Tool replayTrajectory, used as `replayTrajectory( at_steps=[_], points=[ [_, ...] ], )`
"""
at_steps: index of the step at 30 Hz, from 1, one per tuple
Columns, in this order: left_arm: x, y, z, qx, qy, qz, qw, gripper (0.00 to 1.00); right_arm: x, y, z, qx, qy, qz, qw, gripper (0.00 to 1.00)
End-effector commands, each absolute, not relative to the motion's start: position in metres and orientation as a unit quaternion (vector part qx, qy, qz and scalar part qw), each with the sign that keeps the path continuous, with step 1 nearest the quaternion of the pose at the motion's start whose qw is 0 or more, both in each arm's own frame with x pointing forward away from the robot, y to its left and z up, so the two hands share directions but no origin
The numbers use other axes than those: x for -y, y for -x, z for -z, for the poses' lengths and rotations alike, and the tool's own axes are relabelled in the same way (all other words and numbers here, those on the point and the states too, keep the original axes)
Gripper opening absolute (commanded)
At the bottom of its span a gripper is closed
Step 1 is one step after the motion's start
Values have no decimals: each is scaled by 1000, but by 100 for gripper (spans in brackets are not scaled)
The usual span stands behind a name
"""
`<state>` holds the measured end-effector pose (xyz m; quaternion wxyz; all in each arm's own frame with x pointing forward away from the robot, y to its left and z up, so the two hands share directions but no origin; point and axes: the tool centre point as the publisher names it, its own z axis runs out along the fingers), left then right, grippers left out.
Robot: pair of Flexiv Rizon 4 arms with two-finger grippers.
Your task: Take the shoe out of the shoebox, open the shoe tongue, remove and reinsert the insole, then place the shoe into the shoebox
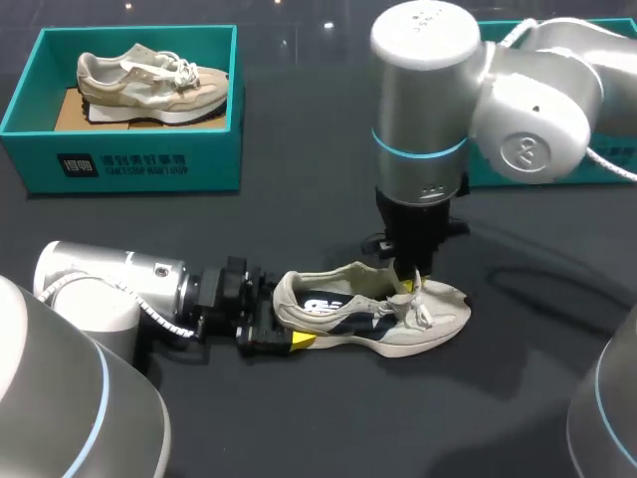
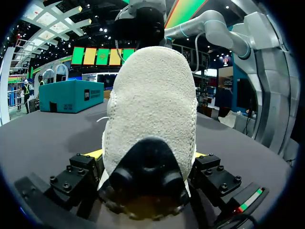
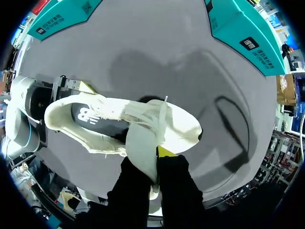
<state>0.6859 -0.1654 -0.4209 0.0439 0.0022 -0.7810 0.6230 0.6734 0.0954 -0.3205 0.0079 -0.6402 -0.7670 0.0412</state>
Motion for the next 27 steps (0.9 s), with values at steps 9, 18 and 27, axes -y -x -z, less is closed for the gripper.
replayTrajectory(
  at_steps=[9, 18, 27],
  points=[
    [164, -686, 422, 781, -2, -623, 43, 0, -65, -675, 323, 768, 624, 38, 137, 0],
    [164, -686, 422, 781, -2, -623, 43, 0, -58, -681, 337, 759, 616, 72, 198, 0],
    [164, -686, 422, 781, -2, -623, 43, 0, -52, -678, 349, 742, 626, 78, 225, 0]
  ],
)
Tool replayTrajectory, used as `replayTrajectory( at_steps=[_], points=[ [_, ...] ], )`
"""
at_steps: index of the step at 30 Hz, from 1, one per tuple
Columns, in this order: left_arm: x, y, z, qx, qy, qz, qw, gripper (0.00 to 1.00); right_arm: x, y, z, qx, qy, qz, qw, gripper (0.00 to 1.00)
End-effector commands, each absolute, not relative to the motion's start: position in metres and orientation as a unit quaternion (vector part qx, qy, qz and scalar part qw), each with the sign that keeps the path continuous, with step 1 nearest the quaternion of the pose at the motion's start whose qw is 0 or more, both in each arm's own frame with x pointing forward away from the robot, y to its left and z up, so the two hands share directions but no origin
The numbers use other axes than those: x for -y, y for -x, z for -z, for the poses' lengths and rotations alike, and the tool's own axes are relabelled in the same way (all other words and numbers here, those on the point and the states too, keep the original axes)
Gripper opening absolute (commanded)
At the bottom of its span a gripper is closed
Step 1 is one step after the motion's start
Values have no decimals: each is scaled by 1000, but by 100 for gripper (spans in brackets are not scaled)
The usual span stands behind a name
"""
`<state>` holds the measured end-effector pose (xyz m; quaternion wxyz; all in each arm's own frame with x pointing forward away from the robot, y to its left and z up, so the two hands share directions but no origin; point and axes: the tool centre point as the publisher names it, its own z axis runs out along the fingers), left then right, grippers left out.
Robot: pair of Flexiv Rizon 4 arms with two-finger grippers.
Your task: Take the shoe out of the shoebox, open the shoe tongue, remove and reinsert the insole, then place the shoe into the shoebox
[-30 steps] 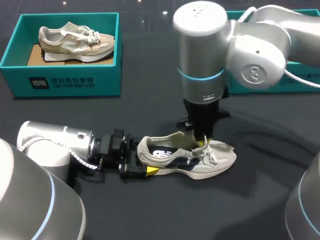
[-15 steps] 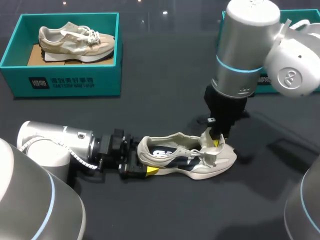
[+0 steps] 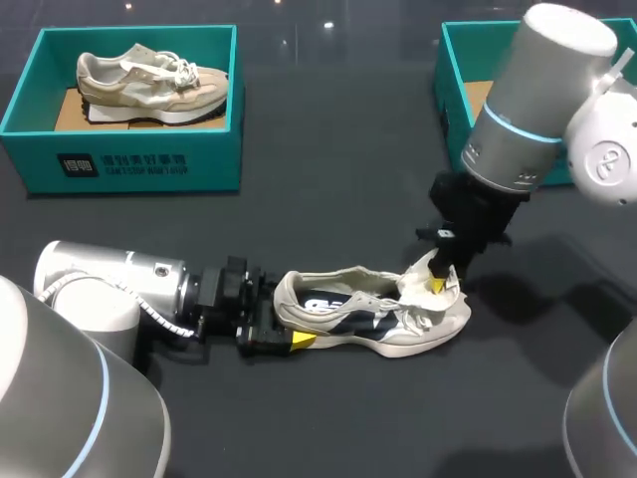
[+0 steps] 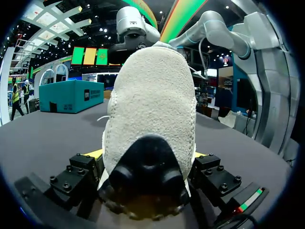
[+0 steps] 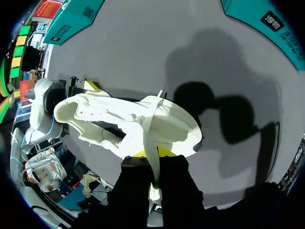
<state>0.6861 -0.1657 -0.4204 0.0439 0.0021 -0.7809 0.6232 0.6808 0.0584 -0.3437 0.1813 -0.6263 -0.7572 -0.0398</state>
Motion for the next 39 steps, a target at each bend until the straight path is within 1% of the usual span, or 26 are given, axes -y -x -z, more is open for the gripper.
replayTrajectory(
  at_steps=[1, 5, 16, 17, 19, 21, 24, 33, 35, 38, 39],
  points=[
    [164, -686, 422, 781, -2, -623, 43, 0, -51, -677, 350, 740, 629, 74, 225, 0],
    [164, -686, 422, 781, -2, -623, 43, 0, -48, -674, 352, 739, 635, 58, 217, 0],
    [164, -686, 422, 781, -2, -623, 43, 0, -48, -675, 352, 753, 641, -2, 149, 0],
    [164, -686, 422, 781, -2, -623, 43, 0, -48, -675, 352, 754, 641, -5, 143, 2],
    [164, -686, 422, 781, -2, -623, 43, 0, -49, -675, 351, 756, 642, -7, 132, 13],
    [164, -686, 422, 781, -2, -623, 43, 0, -49, -675, 351, 755, 644, -11, 123, 29],
    [164, -686, 422, 781, -2, -623, 43, 0, -49, -675, 350, 754, 647, -17, 115, 41],
    [164, -686, 422, 781, -2, -623, 43, 0, -45, -671, 344, 743, 663, -33, 90, 44],
    [164, -686, 422, 781, -2, -623, 43, 0, -43, -671, 344, 739, 667, -38, 85, 48],
    [164, -686, 422, 781, -2, -623, 43, 0, -38, -671, 342, 731, 677, -50, 70, 60],
    [164, -686, 422, 781, -2, -623, 43, 0, -36, -671, 342, 729, 679, -53, 67, 61]
  ],
)
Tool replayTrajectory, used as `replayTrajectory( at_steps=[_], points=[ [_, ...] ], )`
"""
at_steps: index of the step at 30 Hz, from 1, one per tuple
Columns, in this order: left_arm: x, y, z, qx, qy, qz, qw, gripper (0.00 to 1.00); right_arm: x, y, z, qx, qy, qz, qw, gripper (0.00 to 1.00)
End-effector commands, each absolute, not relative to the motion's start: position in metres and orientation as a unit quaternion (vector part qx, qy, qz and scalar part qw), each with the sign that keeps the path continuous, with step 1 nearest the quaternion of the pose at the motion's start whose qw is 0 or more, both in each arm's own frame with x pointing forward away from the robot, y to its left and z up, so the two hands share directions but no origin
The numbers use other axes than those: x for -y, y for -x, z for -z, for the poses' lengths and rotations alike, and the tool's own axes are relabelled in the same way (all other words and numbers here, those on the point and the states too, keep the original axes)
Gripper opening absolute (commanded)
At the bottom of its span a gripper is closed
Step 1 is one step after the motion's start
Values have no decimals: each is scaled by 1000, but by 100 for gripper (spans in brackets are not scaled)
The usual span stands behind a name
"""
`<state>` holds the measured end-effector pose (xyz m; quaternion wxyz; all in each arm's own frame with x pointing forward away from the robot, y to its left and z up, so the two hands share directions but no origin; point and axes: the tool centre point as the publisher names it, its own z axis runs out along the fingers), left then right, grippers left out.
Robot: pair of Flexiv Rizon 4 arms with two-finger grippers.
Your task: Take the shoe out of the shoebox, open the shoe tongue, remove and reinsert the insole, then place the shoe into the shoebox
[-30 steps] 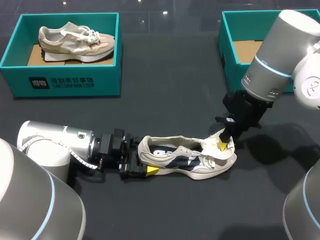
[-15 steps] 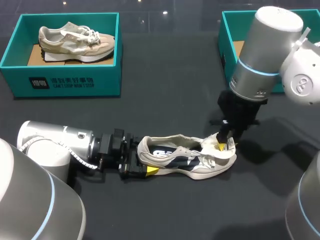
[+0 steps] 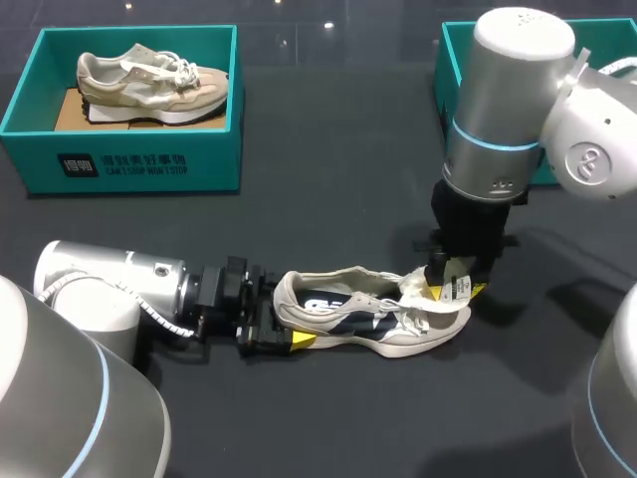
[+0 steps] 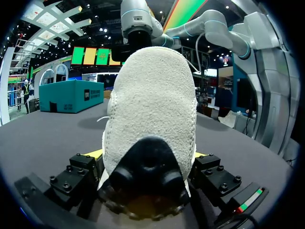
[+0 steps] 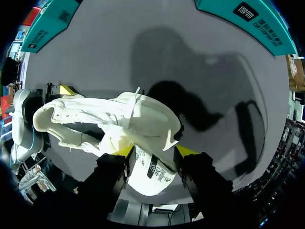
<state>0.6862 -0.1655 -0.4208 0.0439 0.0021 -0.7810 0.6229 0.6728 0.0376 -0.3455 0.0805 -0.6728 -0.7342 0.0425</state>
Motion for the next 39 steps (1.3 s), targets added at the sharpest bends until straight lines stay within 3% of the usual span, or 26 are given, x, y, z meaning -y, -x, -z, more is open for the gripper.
replayTrajectory(
  at_steps=[1, 19, 39],
  points=[
    [164, -686, 422, 781, -2, -623, 43, 0, -35, -671, 341, 727, 681, -55, 64, 61],
    [164, -686, 422, 781, -2, -623, 43, 0, -24, -675, 304, 711, 693, -121, -14, 62],
    [164, -686, 422, 781, -2, -623, 43, 0, -57, -683, 228, 815, 571, -75, -64, 58]
  ],
)
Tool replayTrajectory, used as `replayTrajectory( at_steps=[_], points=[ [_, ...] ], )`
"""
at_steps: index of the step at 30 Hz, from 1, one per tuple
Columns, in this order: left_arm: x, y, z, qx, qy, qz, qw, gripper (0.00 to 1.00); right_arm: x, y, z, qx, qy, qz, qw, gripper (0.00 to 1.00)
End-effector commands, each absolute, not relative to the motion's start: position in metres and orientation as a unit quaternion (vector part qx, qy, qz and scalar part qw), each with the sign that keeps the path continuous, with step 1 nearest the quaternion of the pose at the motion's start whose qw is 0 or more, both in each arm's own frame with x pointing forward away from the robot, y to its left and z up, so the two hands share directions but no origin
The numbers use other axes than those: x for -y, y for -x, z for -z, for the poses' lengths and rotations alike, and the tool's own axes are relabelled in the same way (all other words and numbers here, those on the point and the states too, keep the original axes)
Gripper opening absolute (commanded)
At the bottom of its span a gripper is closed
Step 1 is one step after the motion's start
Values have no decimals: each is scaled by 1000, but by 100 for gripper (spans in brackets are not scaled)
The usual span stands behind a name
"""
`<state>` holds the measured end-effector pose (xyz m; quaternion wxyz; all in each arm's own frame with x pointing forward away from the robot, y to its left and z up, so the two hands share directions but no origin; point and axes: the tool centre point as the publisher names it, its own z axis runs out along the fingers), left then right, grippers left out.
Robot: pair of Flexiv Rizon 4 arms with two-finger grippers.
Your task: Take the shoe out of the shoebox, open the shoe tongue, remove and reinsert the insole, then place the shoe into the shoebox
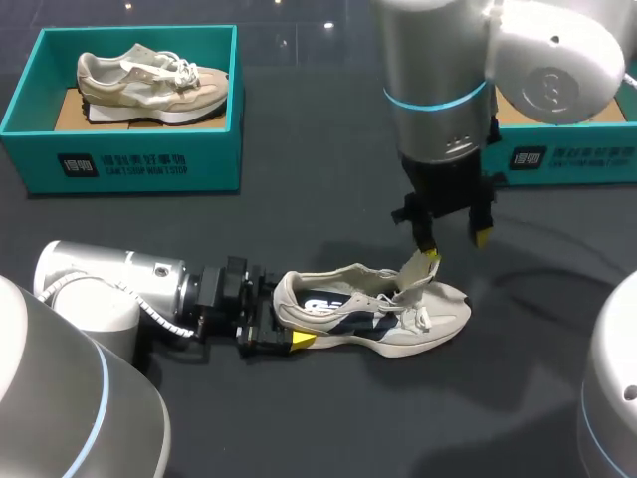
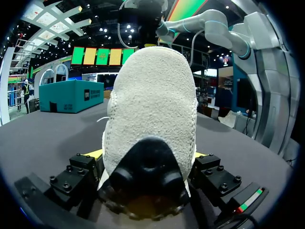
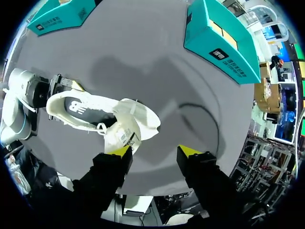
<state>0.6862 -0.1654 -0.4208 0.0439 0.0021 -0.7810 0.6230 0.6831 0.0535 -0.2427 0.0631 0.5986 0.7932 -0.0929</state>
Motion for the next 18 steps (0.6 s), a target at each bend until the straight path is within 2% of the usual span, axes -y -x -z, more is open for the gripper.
replayTrajectory(
  at_steps=[1, 11, 18],
  points=[
    [164, -686, 422, 781, -2, -623, 43, 0, -59, -684, 224, -826, -556, 66, 62, 57],
    [164, -686, 422, 781, -2, -623, 43, 0, -90, -696, 203, -923, -385, 10, 10, 50],
    [164, -686, 422, 781, -2, -623, 43, 0, -130, -706, 207, -962, -271, 40, 6, 53]
  ],
)
